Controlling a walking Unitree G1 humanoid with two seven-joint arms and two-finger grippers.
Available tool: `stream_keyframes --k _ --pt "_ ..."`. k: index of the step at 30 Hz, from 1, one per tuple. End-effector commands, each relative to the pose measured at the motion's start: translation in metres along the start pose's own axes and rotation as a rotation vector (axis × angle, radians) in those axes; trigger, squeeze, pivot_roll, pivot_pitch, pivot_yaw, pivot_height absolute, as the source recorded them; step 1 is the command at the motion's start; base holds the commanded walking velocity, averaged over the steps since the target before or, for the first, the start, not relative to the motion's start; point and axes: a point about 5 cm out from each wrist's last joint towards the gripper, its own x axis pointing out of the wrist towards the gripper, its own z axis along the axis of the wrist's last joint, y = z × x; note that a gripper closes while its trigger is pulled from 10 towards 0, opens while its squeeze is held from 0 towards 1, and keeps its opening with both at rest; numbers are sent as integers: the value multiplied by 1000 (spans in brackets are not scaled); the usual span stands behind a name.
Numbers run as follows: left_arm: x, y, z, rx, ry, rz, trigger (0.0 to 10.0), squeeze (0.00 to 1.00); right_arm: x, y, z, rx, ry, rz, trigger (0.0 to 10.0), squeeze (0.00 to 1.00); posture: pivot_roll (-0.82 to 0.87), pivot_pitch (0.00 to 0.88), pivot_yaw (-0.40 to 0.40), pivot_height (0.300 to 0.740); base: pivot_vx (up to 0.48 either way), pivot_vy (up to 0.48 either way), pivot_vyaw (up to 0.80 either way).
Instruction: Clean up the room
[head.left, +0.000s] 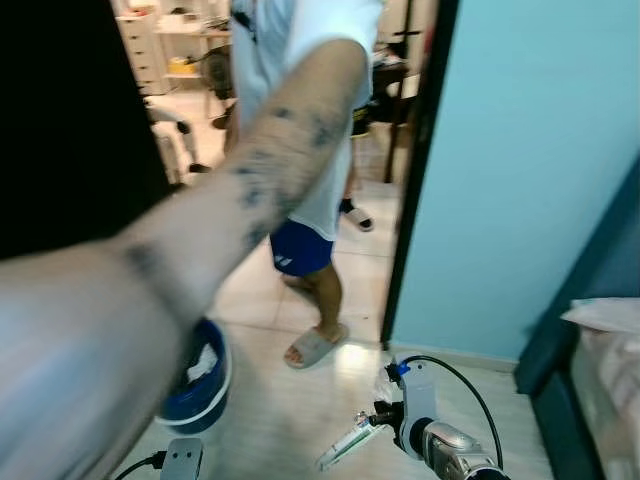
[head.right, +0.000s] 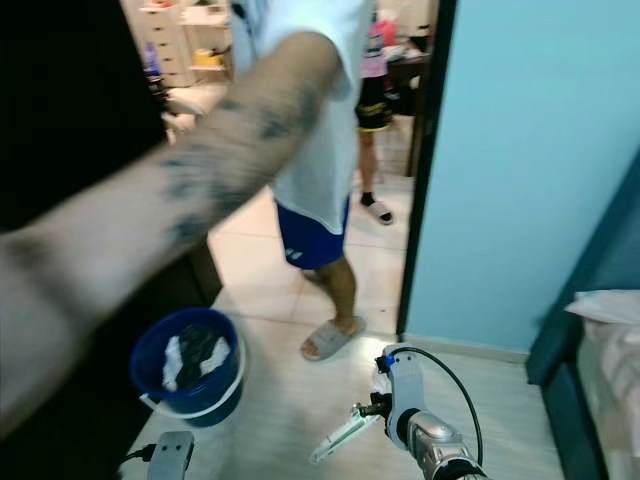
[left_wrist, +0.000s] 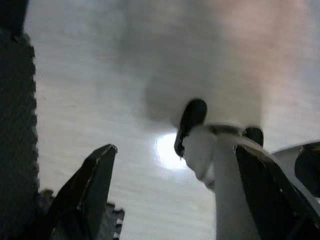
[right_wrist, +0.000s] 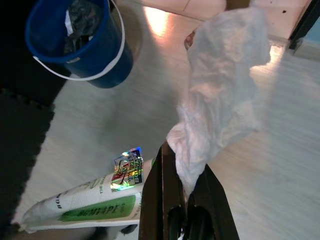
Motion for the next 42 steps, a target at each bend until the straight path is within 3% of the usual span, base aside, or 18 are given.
stream_keyframes --k 1,42 --pt "0 3 0 10 1 7 10000 0 1 2 0 -7 7 5 10000 0 -61 0 -1 740 0 0 775" --pt "0 2 0 39 8 -6 10000 0 1 4 -3 -27 27 9 10000 0 -61 0 6 740 0 0 776"
